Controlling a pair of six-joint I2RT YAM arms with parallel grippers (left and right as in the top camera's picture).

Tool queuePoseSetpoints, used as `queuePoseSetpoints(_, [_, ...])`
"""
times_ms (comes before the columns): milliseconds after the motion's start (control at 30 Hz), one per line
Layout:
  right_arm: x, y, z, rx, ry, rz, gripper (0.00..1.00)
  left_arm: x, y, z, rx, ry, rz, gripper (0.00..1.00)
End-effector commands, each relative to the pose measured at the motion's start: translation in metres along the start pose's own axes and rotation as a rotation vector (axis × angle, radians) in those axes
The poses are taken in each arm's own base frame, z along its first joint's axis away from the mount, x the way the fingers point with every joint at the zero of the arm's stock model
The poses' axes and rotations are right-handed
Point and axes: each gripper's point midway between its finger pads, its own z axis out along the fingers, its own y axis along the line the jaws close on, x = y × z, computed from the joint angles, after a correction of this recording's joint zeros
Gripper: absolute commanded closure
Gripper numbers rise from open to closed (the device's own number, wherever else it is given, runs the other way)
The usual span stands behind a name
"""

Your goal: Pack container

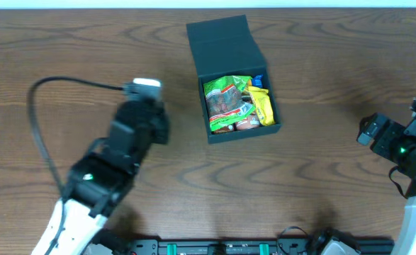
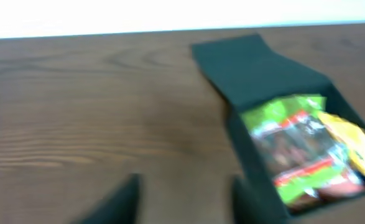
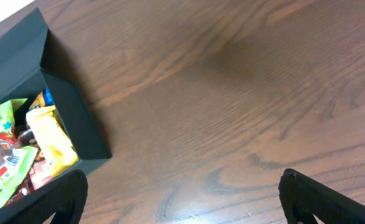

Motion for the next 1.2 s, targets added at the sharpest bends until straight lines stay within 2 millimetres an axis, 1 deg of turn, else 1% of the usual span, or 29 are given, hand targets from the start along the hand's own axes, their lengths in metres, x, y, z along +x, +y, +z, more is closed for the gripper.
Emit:
queuePoseSetpoints(0, [-0.001, -0.002, -0.001, -0.001, -0.004, -0.004, 0.01, 0.013, 0.016, -0.001, 0.014, 0.028, 0.111, 0.04])
queuePoseSetpoints(33, [-0.001, -0.002, -0.001, -0.001, -0.004, -0.004, 0.01, 0.015, 0.024, -0.002, -0.002, 0.037, 0.110, 0.05])
queuePoseSetpoints(167, [-0.001, -0.002, -0.001, -0.001, -0.004, -0.004, 0.01, 0.019, 0.052, -0.005, -0.078, 0.058, 0.066, 0.05])
queuePoseSetpoints(300, [-0.001, -0.002, -0.001, -0.001, -0.004, -0.004, 0.01, 0.018, 0.082, -0.007, -0.163, 0.058, 0.007, 0.05])
queuePoseSetpoints(400, [-0.001, -0.002, -0.001, -0.001, -0.004, -0.004, 0.01, 0.024, 0.098, -0.009, -0.208, 0.079, -0.027, 0.05])
queuePoseSetpoints(633, [-0.001, 0.000, -0.001, -0.011, -0.004, 0.005, 0.01, 0.042, 0.101, -0.012, -0.216, 0.156, -0.029, 0.05])
queuePoseSetpoints(667, [-0.001, 0.005, -0.001, -0.037, -0.003, 0.026, 0.01, 0.044, 0.101, -0.012, -0.216, 0.164, -0.028, 0.05])
queuePoseSetpoints(767, [0.003, 0.028, -0.003, -0.171, 0.027, 0.136, 0.01, 0.054, 0.101, -0.014, -0.217, 0.203, -0.027, 0.05])
queuePoseSetpoints(867, [0.005, 0.026, -0.003, -0.161, 0.035, 0.141, 0.01, 0.058, 0.101, -0.015, -0.217, 0.222, -0.026, 0.05])
queuePoseSetpoints(933, [0.014, 0.022, 0.000, -0.135, 0.082, 0.201, 0.01, 0.060, 0.101, -0.015, -0.217, 0.230, -0.026, 0.05])
queuePoseSetpoints(1033, [0.024, 0.034, 0.010, -0.172, 0.163, 0.188, 0.01, 0.060, 0.101, -0.015, -0.218, 0.230, -0.026, 0.05])
queuePoseSetpoints(1167, [0.022, 0.055, 0.029, -0.199, 0.291, 0.145, 0.01, 0.060, 0.101, -0.015, -0.218, 0.230, -0.026, 0.05])
